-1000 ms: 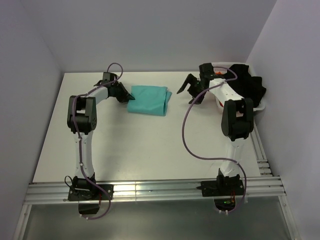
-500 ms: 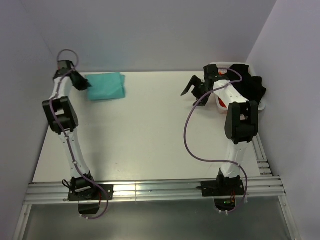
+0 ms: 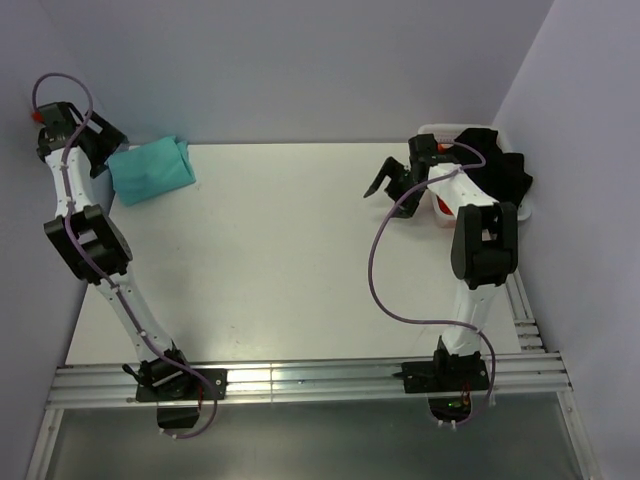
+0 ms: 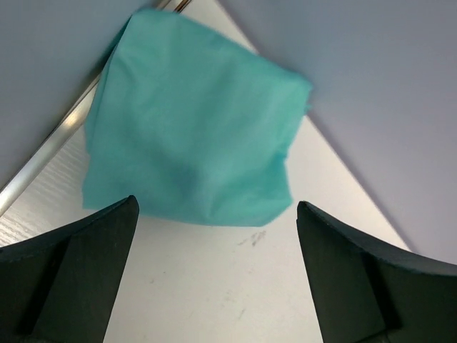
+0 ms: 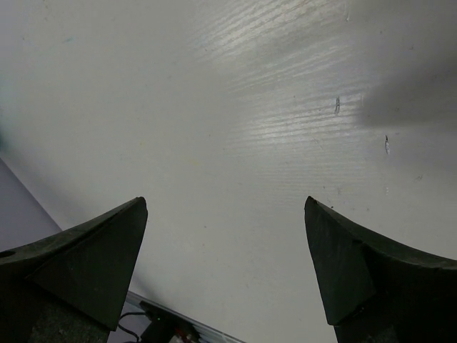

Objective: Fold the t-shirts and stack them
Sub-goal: Put the neatly folded tshirt into the corner of the board with the left arm

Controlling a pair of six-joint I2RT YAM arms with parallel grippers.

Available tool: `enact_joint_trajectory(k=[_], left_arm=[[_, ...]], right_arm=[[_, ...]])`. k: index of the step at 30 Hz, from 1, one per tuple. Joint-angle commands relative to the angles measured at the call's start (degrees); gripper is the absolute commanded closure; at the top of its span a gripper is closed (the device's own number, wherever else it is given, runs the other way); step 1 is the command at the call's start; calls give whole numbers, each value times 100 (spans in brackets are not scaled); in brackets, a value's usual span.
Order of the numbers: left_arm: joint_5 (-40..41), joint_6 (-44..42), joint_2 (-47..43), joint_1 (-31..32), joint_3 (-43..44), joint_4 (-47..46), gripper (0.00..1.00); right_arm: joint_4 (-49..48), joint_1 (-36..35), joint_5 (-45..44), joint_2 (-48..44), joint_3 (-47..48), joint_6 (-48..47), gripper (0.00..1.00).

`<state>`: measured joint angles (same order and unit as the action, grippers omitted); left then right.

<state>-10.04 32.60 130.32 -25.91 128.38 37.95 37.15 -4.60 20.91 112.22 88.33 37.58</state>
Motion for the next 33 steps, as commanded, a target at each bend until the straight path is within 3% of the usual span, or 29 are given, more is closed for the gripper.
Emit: enact_joint_trajectory(k=[1, 7, 11, 15, 20, 23, 27, 33], left_arm=[[-181, 203, -771, -292, -75, -438, 1], [-639, -43, -1543, -81, -1611, -798, 0], [-464, -157, -2623, 523, -3289, -1238, 1], [-245, -245, -3310, 1210, -3775, -993, 1], [836, -526, -4459, 2001, -4311, -430, 0], [907, -509, -5154, 2029, -4751, -360, 0], [969, -553, -5578, 2099, -5041, -34, 0], [724, -527, -6027, 2134, -5552, -271, 0]], right_arm=[[-67, 29, -51, -315, -62, -76, 2], [-32, -14, -341, -543, 25, -321, 2], [73, -155, -482, -798, 420, -602, 2], [267, -348, -851, -1280, 737, -866, 2], [407, -761, -1649, -2010, 800, -1200, 1], [416, -1121, -2082, -2607, 686, -1402, 1], [363, -1376, -2441, -3152, 413, -1534, 0], [408, -1561, -2732, -3786, -79, -1588, 0]])
